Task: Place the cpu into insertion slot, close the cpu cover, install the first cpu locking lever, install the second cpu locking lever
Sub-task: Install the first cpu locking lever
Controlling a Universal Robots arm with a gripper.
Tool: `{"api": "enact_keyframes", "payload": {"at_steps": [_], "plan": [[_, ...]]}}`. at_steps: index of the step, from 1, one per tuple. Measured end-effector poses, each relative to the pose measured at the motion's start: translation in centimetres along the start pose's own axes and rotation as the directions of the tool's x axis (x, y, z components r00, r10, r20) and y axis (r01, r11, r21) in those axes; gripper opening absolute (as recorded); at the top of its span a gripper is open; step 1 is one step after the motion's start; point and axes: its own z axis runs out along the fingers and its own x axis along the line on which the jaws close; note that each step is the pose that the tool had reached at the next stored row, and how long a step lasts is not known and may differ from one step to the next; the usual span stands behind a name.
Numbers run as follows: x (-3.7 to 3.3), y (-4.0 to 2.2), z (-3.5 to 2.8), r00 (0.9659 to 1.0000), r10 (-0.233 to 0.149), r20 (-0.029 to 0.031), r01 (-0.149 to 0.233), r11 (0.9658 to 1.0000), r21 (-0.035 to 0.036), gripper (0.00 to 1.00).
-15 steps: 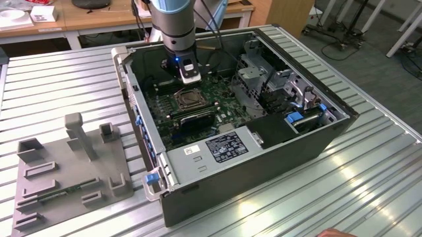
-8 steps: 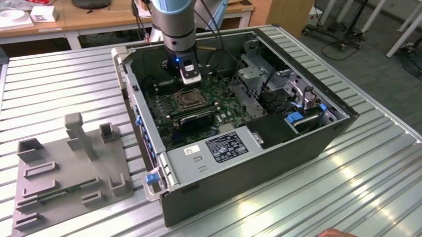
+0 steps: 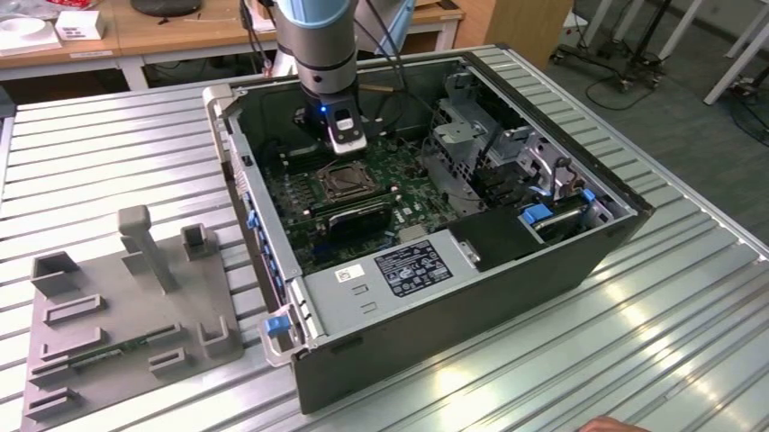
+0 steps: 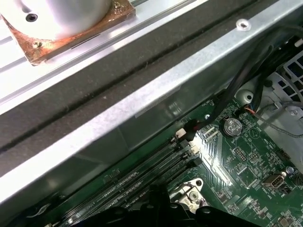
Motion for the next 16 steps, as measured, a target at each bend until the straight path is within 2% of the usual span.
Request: {"api": "enact_keyframes", "payload": {"at_steps": [9, 12, 16], "plan": [[0.0, 0.0, 0.0, 0.9999, 0.002, -0.0139, -0.002, 0.9998, -0.0187, 0.11], [-0.01, -0.01, 0.01, 0.9999, 0.002, -0.0157, -0.002, 0.9998, -0.0217, 0.11], [-0.07, -0.12, 0.06, 0.9999, 0.002, -0.0161, -0.002, 0.9998, -0.0216, 0.11]]}}
